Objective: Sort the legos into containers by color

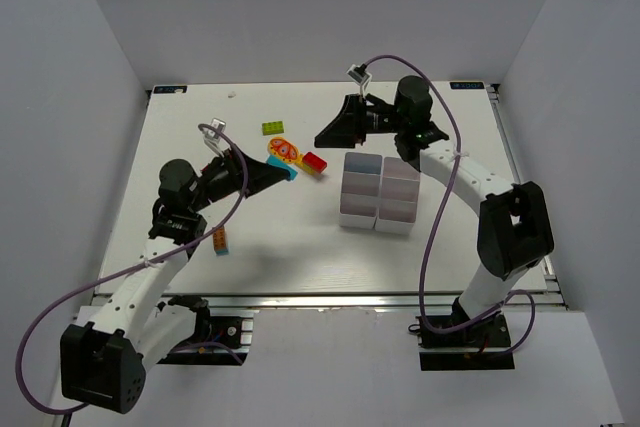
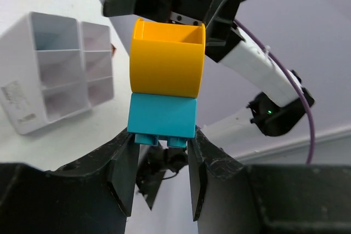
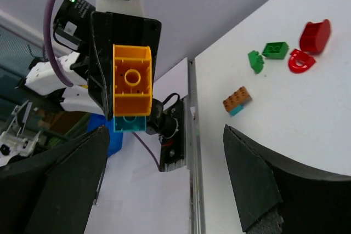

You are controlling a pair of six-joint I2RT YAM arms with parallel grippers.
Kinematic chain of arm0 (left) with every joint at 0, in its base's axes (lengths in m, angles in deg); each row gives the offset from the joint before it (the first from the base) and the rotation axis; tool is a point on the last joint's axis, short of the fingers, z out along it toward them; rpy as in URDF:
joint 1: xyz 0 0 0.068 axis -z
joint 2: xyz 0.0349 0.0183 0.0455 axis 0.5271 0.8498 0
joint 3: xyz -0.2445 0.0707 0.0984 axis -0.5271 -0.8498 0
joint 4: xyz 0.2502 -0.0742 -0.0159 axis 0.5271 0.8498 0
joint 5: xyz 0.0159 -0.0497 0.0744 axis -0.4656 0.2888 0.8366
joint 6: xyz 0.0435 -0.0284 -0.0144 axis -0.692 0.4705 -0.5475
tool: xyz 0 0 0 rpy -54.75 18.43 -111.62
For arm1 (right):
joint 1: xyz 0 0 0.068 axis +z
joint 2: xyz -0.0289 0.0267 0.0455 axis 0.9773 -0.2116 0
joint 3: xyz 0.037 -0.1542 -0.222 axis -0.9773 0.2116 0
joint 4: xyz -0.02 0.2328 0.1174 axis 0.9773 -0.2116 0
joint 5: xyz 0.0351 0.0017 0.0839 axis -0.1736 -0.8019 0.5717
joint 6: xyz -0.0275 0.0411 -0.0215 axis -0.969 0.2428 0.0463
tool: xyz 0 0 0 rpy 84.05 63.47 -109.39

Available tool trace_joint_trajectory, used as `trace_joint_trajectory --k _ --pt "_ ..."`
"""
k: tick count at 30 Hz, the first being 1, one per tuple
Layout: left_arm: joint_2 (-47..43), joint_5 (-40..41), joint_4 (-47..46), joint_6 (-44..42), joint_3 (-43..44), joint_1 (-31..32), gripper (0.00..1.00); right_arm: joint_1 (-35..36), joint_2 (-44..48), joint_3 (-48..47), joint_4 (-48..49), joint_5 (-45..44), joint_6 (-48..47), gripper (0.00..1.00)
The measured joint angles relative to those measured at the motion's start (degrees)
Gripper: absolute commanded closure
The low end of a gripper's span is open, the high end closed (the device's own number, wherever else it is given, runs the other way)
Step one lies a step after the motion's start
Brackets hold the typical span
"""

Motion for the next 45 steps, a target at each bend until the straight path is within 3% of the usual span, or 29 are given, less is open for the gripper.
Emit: trace_joint_trajectory --k 13,19,22,24,25,26,28,29,32,39,45 --pt "1.16 -0.07 -4.92 3.98 -0.37 4.44 0.90 6.27 -0.46 -0.22 5.90 1.92 5.46 0.14" --pt "1.16 0.00 -5.55 4.02 -1.16 5.07 0.90 6.49 -0.46 -0.50 5.66 1.99 5.46 0.22" --pt "1.27 0.04 -5.86 4.15 -1.18 5.46 0.90 6.60 -0.48 -1.18 5.33 1.84 5.53 0.33" --pt "1.53 0.15 -5.95 4.15 -1.18 5.68 0.90 6.71 -0.61 -1.64 5.40 1.79 5.68 0.48" --pt "1.68 0.20 -6.01 4.15 -1.18 5.77 0.90 6.82 -0.63 -1.75 5.46 1.84 5.75 0.56" --pt "1.84 0.31 -5.99 4.15 -1.18 5.90 0.90 6.97 -0.66 -1.77 5.46 1.84 6.01 0.76" --pt "1.95 0.46 -5.90 3.34 -1.14 5.92 0.90 6.99 -0.68 -1.77 5.66 1.55 6.78 0.95" --pt "1.95 0.76 -5.70 3.02 -1.09 5.99 0.90 6.88 -0.72 -1.77 5.68 1.40 6.95 1.00" --pt "1.95 1.90 -3.08 0.68 -0.61 6.01 0.90 6.34 -0.76 -2.27 3.65 0.66 4.44 1.00" --pt "5.75 7.67 9.38 -8.33 2.38 6.14 0.90 -3.98 -0.59 -13.18 -10.84 -6.16 -16.26 1.00" --pt "15.98 15.61 14.91 -15.08 10.67 10.49 0.90 -9.11 5.95 -7.50 -23.06 -14.71 -34.10 1.00"
